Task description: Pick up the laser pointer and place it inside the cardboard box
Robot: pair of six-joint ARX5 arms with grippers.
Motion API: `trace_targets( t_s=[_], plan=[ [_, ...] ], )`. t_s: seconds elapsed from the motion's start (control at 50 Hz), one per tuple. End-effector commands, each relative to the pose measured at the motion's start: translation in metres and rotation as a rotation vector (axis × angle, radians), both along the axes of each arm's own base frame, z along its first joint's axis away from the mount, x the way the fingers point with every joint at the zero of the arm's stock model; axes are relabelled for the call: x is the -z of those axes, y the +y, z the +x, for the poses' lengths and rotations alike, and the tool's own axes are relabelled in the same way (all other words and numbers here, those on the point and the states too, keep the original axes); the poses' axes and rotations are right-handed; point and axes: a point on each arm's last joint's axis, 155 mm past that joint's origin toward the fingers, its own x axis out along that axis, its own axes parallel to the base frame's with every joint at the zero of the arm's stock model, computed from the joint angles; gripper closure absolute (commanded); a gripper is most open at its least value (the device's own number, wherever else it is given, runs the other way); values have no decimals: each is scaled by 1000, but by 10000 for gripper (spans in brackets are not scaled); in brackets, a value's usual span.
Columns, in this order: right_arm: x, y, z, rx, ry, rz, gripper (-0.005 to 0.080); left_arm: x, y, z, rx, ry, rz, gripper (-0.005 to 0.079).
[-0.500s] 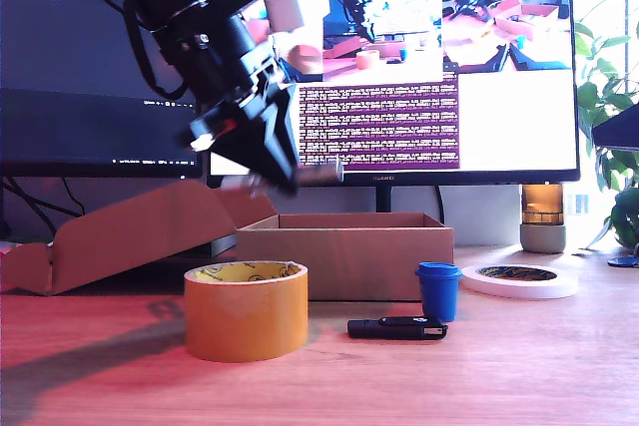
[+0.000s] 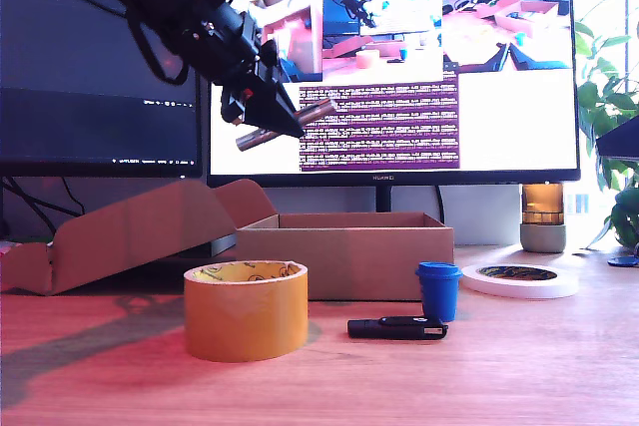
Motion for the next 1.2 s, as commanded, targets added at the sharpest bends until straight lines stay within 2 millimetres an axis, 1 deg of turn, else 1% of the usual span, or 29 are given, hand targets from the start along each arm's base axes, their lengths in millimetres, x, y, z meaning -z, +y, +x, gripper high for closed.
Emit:
trace_targets(
  t_s=[0.0, 0.08, 0.14, 0.36, 0.62, 0.76, 0.98, 1.12, 1.18],
  plan=[
    [6, 1, -1, -4, 12, -3, 763, -2, -5, 7, -12, 28, -36, 767],
    [7, 1, -1, -4, 16, -5, 763, -5, -9, 10, -22, 51, -66, 767],
    [8, 1, -1, -4, 20, -6, 763, -11, -13, 10, -25, 79, -98, 767],
    [10, 0, -2, -4, 27, -8, 763, -11, -27, 17, -43, 202, -151, 767],
    [12, 0, -2, -3, 38, -11, 763, -9, -42, 35, -160, 394, -258, 767],
    [12, 0, -2, -2, 38, -11, 763, 3, -52, 39, -209, 491, -285, 767],
    [13, 0, -2, -2, 39, -11, 763, 41, -60, 40, -283, 630, -275, 767],
    [13, -1, -2, 4, 42, -14, 763, 55, -65, 41, -299, 677, -289, 767],
    [14, -1, -2, 4, 45, -15, 763, 58, -70, 39, -284, 705, -303, 767]
  ],
)
